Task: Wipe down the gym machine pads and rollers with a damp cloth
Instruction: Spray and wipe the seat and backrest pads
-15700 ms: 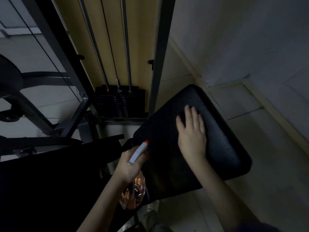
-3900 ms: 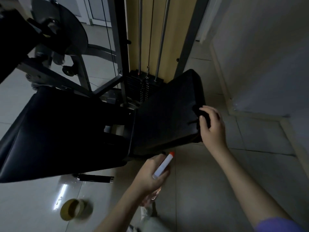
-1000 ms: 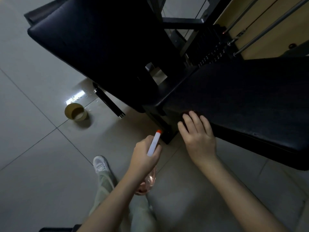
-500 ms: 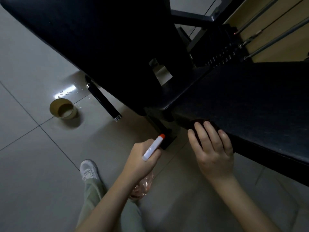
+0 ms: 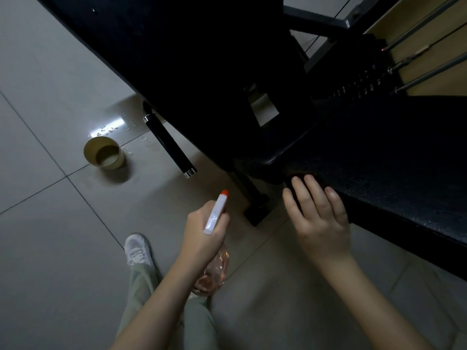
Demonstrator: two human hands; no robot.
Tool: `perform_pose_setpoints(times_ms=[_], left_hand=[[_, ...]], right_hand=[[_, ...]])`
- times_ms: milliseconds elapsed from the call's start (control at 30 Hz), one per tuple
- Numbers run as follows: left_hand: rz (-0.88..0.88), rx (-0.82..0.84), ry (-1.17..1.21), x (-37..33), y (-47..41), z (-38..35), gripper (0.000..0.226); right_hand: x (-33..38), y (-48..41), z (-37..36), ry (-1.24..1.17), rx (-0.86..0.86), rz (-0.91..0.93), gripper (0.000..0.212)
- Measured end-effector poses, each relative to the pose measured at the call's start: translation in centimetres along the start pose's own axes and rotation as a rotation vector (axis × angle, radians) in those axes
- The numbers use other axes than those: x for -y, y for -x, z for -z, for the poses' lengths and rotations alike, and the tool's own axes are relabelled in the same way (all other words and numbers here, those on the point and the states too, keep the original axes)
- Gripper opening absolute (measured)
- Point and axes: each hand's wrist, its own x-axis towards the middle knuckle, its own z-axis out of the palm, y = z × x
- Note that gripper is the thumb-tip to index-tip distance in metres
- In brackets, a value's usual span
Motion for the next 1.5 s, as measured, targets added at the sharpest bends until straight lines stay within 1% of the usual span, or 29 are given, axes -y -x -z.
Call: perform_pose_setpoints(times_ms=[67,267,400,467,533,600,633,700,767,833,967,1033,1100,1200,1267,1367,1433,1500], left_hand=[[0.001,0.014,-0.023,0.2,0.0,0.2,0.025],[0.018,0.024,-0.048,1.2,-0.2,1.0,0.027],[0.003,0.051,-0.066,1.6,0.0,1.4,0.022],[-0.009,0.063,-0.076,1.7,-0.1,1.7,0.02],[-0.014,0.061,-0.092,1.9,-0.3,2.1,0.019],[-0.021,0.056,-0.09,2.0,-0.5,2.3,0.02],[-0.025,0.054,-0.089,2.0,-0.6,2.4,0.02],[-0.031,0.052,-0.088,2.0,-0.9,2.6,0.02],[-0.025,0.047,-0.077,2.1,-1.2,2.6,0.02],[-0.021,0.054,-0.071,2.2,-1.5,2.7,0.02],[-0.04,0.067,-0.104,2.6,-2.1,2.9,0.02],[-0.029,0.059,-0.103,2.7,-2.5,3.0,0.019],[-0.032,0.056,-0.101,2.7,-2.8,3.0,0.018],[-0.062,0.067,-0.098,2.7,-3.2,3.3,0.017],[-0.085,0.072,-0.115,2.8,-3.6,3.5,0.018],[-0.09,0.076,-0.125,3.1,-4.0,3.7,0.019],[-0.069,0.069,-0.115,3.3,-4.2,3.9,0.019],[-0.042,0.068,-0.097,3.4,-4.3,3.9,0.019]], right_hand=[[0.6,-0.5,-0.9,-0.001,0.0,0.007,0.021],[2.5,-1.3,-4.3,0.003,0.008,0.074,0.026],[3.7,-1.5,-6.3,0.013,0.052,0.101,0.028],[4.2,-1.8,-6.5,-0.049,0.056,0.068,0.027],[4.6,-2.3,-5.9,-0.191,0.039,-0.008,0.026],[4.8,-2.7,-5.1,-0.339,-0.017,-0.055,0.023],[4.8,-2.9,-4.9,-0.374,-0.048,-0.047,0.02],[4.6,-3.5,-5.4,-0.346,-0.023,0.012,0.021],[4.6,-4.0,-6.9,-0.221,0.082,0.108,0.027],[5.0,-4.5,-8.3,-0.102,0.129,0.19,0.029],[5.3,-5.0,-9.7,-0.047,0.082,0.259,0.038],[5.7,-4.9,-10.5,-0.014,0.086,0.326,0.04],[6.8,-5.1,-11.7,0.035,0.144,0.414,0.037],[8.7,-6.2,-13.6,0.031,0.262,0.493,0.022],[9.5,-6.9,-13.9,0.008,0.33,0.438,0.022],[9.3,-6.8,-12.1,-0.075,0.367,0.256,0.019],[8.3,-6.0,-10.6,-0.109,0.328,0.163,0.024],[7.0,-5.2,-9.5,-0.077,0.291,0.184,0.033]])
